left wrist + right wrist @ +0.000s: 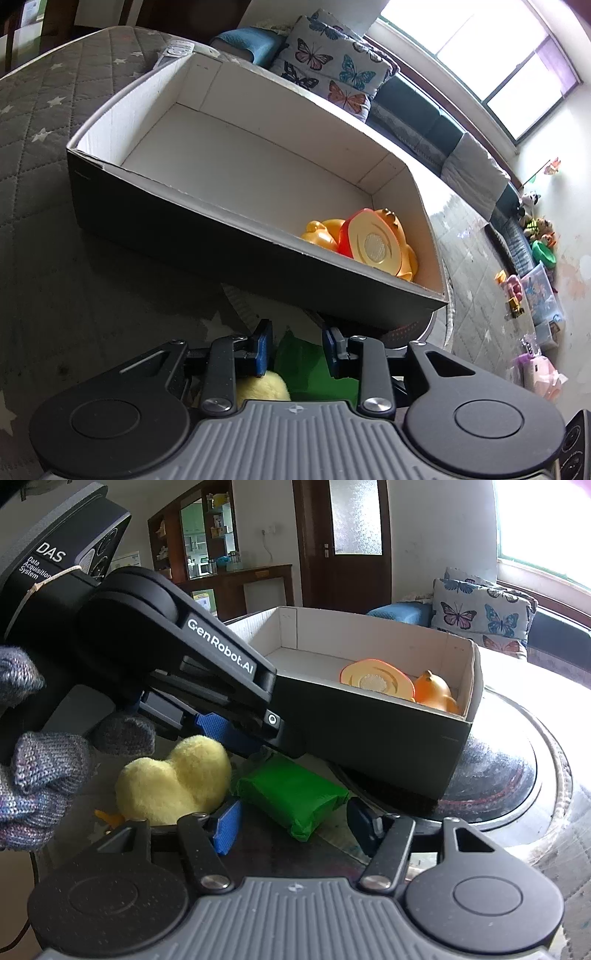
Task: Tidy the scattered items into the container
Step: 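Close the right gripper on the green pouch and lift it, then carry the green pouch into the box and open the right gripper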
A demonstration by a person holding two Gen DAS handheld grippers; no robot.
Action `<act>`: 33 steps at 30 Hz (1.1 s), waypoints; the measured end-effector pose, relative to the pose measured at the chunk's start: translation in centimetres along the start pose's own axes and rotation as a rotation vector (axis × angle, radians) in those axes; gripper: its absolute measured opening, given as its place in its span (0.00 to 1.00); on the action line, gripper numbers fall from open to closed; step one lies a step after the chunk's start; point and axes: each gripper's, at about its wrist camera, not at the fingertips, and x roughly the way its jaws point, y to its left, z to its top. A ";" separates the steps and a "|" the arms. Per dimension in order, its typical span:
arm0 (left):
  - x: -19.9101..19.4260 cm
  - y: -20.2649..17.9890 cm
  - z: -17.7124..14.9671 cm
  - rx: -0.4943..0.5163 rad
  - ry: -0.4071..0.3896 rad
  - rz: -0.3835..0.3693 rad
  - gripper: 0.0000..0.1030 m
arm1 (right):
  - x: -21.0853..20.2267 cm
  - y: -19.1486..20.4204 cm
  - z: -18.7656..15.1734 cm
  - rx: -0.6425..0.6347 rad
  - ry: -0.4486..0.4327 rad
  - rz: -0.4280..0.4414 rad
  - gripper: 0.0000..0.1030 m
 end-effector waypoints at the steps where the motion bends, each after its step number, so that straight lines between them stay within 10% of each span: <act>1: 0.1 0.0 0.0 0.000 0.004 0.000 0.31 | 0.1 0.0 0.0 0.003 0.002 0.001 0.55; 14: -0.1 -0.1 -0.2 0.005 0.012 -0.072 0.30 | -0.6 0.1 0.1 0.002 -0.012 -0.021 0.48; 33: -4.6 0.1 5.1 -0.023 -0.194 -0.119 0.30 | 0.2 1.4 7.5 -0.117 -0.153 -0.037 0.48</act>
